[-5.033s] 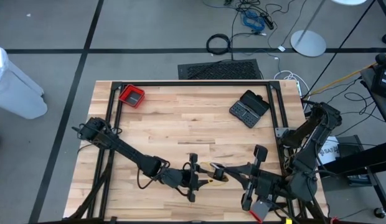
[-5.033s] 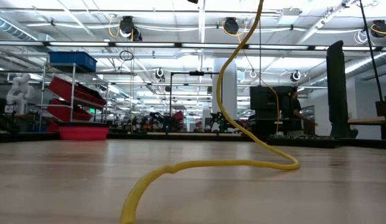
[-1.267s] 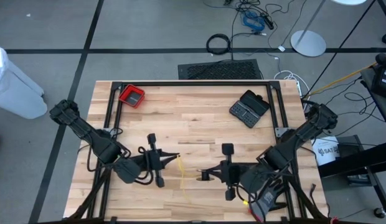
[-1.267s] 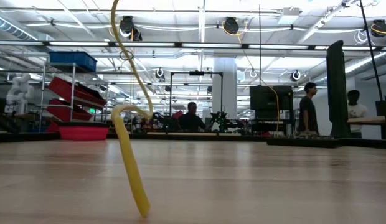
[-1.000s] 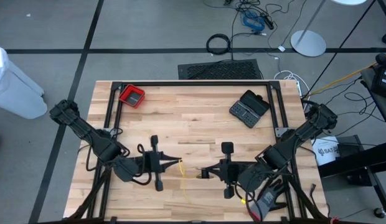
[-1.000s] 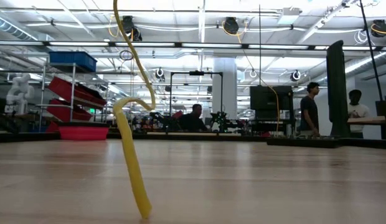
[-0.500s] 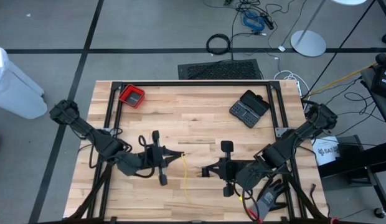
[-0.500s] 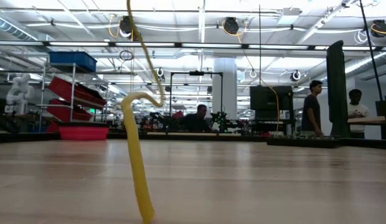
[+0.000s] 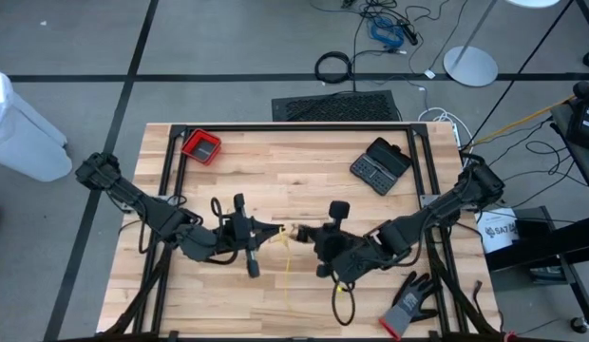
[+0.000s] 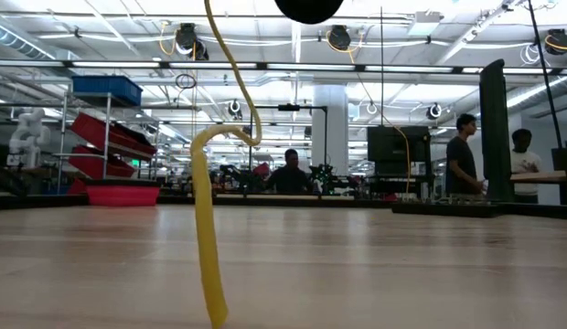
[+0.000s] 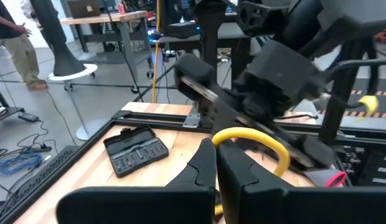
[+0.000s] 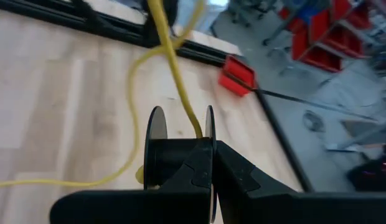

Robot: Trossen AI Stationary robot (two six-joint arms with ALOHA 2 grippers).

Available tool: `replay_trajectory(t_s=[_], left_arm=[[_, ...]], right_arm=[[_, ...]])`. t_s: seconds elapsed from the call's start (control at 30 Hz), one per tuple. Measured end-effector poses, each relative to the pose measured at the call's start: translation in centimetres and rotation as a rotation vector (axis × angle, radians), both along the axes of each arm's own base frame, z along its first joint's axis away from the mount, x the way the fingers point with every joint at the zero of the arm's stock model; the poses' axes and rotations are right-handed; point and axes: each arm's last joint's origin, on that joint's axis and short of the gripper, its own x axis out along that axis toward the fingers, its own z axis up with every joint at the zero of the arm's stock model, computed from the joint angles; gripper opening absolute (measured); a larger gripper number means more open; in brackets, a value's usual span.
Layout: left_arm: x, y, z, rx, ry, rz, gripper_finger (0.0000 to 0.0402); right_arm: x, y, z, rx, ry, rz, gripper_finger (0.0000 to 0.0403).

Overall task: Coil cords
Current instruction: Coil the yellow cable wire onto the spool

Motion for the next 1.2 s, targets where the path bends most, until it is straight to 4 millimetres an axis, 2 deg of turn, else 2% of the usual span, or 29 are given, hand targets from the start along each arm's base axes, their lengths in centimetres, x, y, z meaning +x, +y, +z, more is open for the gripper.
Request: replay_trajectory(t_s=[0.23, 0.47, 0.73, 1.2], left_arm=[[0.2, -0.7, -0.4, -0.019, -0.002, -0.012, 0.0001], [2.5, -1.9, -2.0, -0.038, -0.038, -0.064, 0.0001], [3.8, -2.7, -2.1, -0.051, -0.142, -0.113, 0.0001], [5.4, -3.6, -4.8, -0.025, -0.083, -0.102, 0.0001]], right_arm=[[0.3, 0.0, -0.2, -0.06, -0.034, -0.074, 0.0], [1.2, 0.3, -0.1, -0.073, -0.119, -0.115, 0.0], [1.4, 0.1, -0.1, -0.065, -0.127, -0.121, 0.0], [1.3, 0.0, 0.0, -0.078, -0.114, -0.119, 0.0]])
